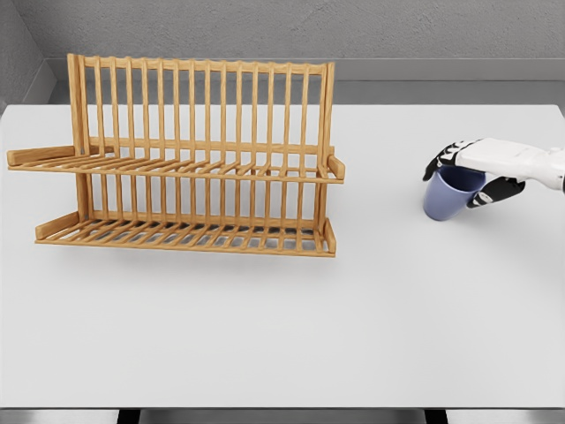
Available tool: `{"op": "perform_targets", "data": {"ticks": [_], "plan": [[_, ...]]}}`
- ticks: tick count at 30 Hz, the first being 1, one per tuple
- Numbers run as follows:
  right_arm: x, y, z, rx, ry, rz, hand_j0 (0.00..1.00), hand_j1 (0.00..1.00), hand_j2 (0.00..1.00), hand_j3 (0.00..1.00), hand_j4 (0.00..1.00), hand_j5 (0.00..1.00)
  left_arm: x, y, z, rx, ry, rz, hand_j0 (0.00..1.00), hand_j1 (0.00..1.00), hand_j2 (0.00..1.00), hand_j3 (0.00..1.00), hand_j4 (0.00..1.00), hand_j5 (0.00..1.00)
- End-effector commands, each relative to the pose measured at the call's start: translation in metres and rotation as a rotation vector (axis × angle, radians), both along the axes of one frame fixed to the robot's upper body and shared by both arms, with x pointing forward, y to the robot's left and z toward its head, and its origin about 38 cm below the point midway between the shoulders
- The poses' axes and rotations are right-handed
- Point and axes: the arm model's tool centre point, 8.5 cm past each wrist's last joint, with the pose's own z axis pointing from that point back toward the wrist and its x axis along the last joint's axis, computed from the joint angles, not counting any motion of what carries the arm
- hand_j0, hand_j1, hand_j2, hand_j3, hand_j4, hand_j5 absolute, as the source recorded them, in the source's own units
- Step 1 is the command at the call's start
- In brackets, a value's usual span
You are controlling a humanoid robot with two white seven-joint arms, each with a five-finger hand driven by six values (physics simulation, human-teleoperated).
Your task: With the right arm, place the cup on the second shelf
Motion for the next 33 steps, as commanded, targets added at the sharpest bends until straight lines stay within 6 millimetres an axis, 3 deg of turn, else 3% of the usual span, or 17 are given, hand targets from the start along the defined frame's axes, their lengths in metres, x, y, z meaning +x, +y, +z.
{"op": "perform_targets", "data": {"ticks": [1, 13, 19, 33], "plan": [[0.0, -0.001, 0.003, 0.001, -0.003, -0.002, 0.67, 0.67, 0.67, 0.67, 0.67, 0.67, 0.0, 0.0, 0.0, 0.0, 0.0, 0.0, 1.0, 1.0, 1.0, 1.0, 1.0, 1.0], [0.004, 0.001, 0.028, -0.003, -0.061, 0.018, 0.67, 0.67, 0.67, 0.67, 0.67, 0.67, 0.0, 0.0, 0.0, 0.0, 0.0, 0.0, 1.0, 1.0, 1.0, 1.0, 1.0, 1.0], [0.003, 0.003, 0.031, -0.004, -0.069, 0.027, 0.65, 0.65, 0.65, 0.65, 0.65, 0.65, 0.0, 0.0, 0.0, 0.0, 0.0, 0.0, 1.0, 1.0, 1.0, 1.0, 1.0, 1.0], [0.0, 0.026, 0.068, -0.005, -0.165, 0.105, 0.65, 0.65, 0.65, 0.65, 0.65, 0.65, 0.0, 0.0, 0.0, 0.0, 0.0, 0.0, 1.0, 1.0, 1.0, 1.0, 1.0, 1.0]]}}
